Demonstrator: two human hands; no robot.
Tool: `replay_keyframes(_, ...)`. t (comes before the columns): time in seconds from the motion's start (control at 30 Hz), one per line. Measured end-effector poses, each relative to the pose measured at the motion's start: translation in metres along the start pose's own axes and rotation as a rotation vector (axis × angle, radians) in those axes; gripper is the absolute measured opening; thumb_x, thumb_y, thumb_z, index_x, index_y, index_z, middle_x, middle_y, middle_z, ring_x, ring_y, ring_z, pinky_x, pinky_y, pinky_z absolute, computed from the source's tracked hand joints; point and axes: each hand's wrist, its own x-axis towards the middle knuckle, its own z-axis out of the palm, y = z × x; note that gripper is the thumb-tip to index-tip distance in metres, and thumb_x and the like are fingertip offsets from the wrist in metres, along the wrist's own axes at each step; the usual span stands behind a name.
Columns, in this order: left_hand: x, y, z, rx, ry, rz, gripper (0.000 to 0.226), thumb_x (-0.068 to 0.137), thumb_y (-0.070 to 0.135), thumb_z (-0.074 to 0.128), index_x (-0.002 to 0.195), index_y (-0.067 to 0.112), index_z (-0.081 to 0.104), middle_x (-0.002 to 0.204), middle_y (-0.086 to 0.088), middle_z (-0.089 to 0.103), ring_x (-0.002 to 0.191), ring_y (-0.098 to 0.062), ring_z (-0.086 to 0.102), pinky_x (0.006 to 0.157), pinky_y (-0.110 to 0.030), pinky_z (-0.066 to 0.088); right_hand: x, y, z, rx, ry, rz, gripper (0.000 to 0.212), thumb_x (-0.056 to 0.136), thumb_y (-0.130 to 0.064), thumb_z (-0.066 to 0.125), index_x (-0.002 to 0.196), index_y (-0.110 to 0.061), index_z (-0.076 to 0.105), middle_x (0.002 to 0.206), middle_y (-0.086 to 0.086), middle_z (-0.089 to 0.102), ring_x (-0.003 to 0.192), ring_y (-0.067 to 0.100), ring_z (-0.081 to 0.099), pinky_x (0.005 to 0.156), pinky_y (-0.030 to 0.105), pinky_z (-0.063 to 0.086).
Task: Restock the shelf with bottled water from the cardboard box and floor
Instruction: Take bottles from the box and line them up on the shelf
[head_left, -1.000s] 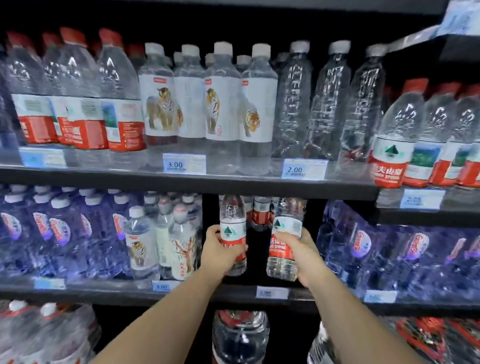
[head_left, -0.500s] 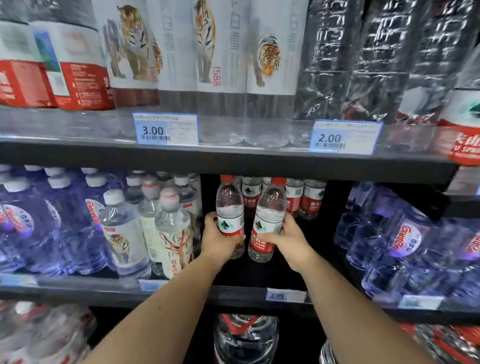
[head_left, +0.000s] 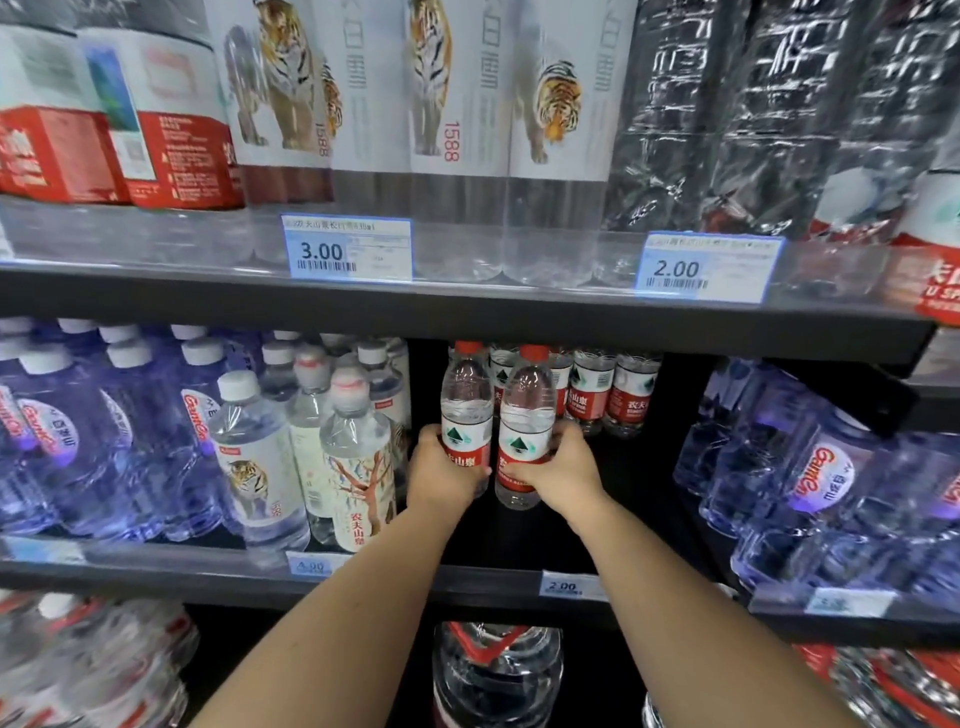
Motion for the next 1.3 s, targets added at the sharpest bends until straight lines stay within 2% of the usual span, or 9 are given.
replay_keyframes(0.17, 0.027, 0.003, 0.018, 0.043, 0.102, -0.032, 0.066, 0.061, 0.014, 0.088, 0.115, 0.011, 0.051, 0.117, -0.013, 0.063, 0.107, -0.032, 0.061, 0.092, -0.042, 0.051, 0.030, -0.003, 0.007, 0.002, 0.005, -0.038, 0.063, 0.067, -0.010, 0.085, 0.124, -0.013, 0.057, 0.118, 0.003, 0.066, 0.110, 0.020, 0.062, 0.092, 0.030, 0.047)
replay_keyframes(0.3, 0.049, 0.005, 0.032, 0.103, 0.190, -0.017, 0.074, 0.059, 0.020, 0.088, 0.120, 0.006, 0.049, 0.122, -0.020, 0.055, 0.112, -0.038, 0.055, 0.095, -0.043, 0.048, 0.055, 0.002, 0.018, 0.062, 0.042, -0.089, 0.062, 0.065, -0.003, 0.085, 0.121, -0.008, 0.060, 0.116, 0.008, 0.067, 0.105, 0.020, 0.063, 0.092, 0.031, 0.049)
replay_keyframes(0.43, 0.067, 0.002, 0.038, 0.105, 0.222, 0.005, 0.073, 0.062, 0.022, 0.087, 0.120, 0.002, 0.047, 0.121, -0.022, 0.053, 0.112, -0.040, 0.053, 0.094, -0.045, 0.047, 0.076, 0.005, 0.027, -0.024, 0.074, -0.087, 0.057, 0.061, -0.018, 0.088, 0.112, -0.012, 0.063, 0.106, 0.002, 0.070, 0.099, 0.017, 0.066, 0.088, 0.031, 0.052)
replay_keyframes(0.6, 0.078, 0.002, 0.038, 0.133, 0.196, -0.004, 0.074, 0.062, 0.027, 0.085, 0.120, 0.005, 0.044, 0.120, -0.021, 0.053, 0.111, -0.041, 0.054, 0.092, -0.046, 0.049, 0.081, -0.001, 0.029, -0.069, 0.084, -0.064, 0.054, 0.068, -0.013, 0.085, 0.115, -0.007, 0.057, 0.100, -0.001, 0.061, 0.094, 0.013, 0.059, 0.079, 0.023, 0.044)
replay_keyframes(0.73, 0.076, 0.010, 0.035, 0.156, 0.154, -0.034, 0.077, 0.066, 0.024, 0.083, 0.126, 0.005, 0.040, 0.125, -0.021, 0.049, 0.115, -0.041, 0.052, 0.094, -0.045, 0.048, 0.069, -0.006, 0.029, -0.087, 0.098, -0.067, 0.047, 0.075, -0.007, 0.077, 0.117, -0.005, 0.056, 0.111, 0.008, 0.066, 0.101, 0.018, 0.062, 0.078, 0.020, 0.041)
replay_keyframes(0.93, 0.029, 0.024, 0.015, 0.095, 0.127, 0.090, 0.052, 0.072, 0.017, 0.074, 0.118, 0.009, 0.051, 0.114, -0.017, 0.060, 0.107, -0.034, 0.060, 0.092, -0.042, 0.050, 0.023, -0.022, 0.005, -0.302, 0.037, -0.086, 0.042, 0.077, -0.017, 0.076, 0.115, -0.014, 0.058, 0.114, 0.004, 0.066, 0.105, 0.022, 0.062, 0.080, 0.023, 0.043)
replay_keyframes(1.03, -0.024, 0.038, -0.013, 0.239, -0.002, 0.292, 0.037, 0.077, 0.010, 0.067, 0.112, 0.014, 0.059, 0.113, -0.009, 0.058, 0.106, -0.025, 0.058, 0.094, -0.031, 0.047, -0.024, -0.040, -0.020, -0.486, 0.032, -0.160, 0.036, 0.080, -0.019, 0.072, 0.114, -0.019, 0.059, 0.120, 0.001, 0.061, 0.113, 0.022, 0.057, 0.093, 0.032, 0.047)
replay_keyframes(1.17, -0.107, 0.041, -0.062, 0.665, -0.066, 0.628, 0.030, 0.081, 0.020, 0.060, 0.110, 0.021, 0.058, 0.110, -0.003, 0.056, 0.105, -0.025, 0.052, 0.083, -0.038, 0.047, -0.112, -0.051, -0.046, -0.765, 0.015, -0.300, 0.030, 0.084, -0.026, 0.066, 0.112, -0.021, 0.057, 0.118, 0.001, 0.058, 0.114, 0.025, 0.047, 0.094, 0.039, 0.043)
replay_keyframes(1.3, -0.185, 0.008, -0.100, 1.014, -0.119, 0.716, 0.037, 0.084, 0.028, 0.056, 0.120, 0.022, 0.052, 0.116, -0.004, 0.053, 0.112, -0.030, 0.047, 0.088, -0.042, 0.038, -0.206, -0.033, -0.046, -0.866, -0.016, -0.402, 0.033, 0.082, -0.030, 0.067, 0.113, -0.022, 0.057, 0.114, 0.001, 0.058, 0.111, 0.028, 0.048, 0.090, 0.040, 0.042)
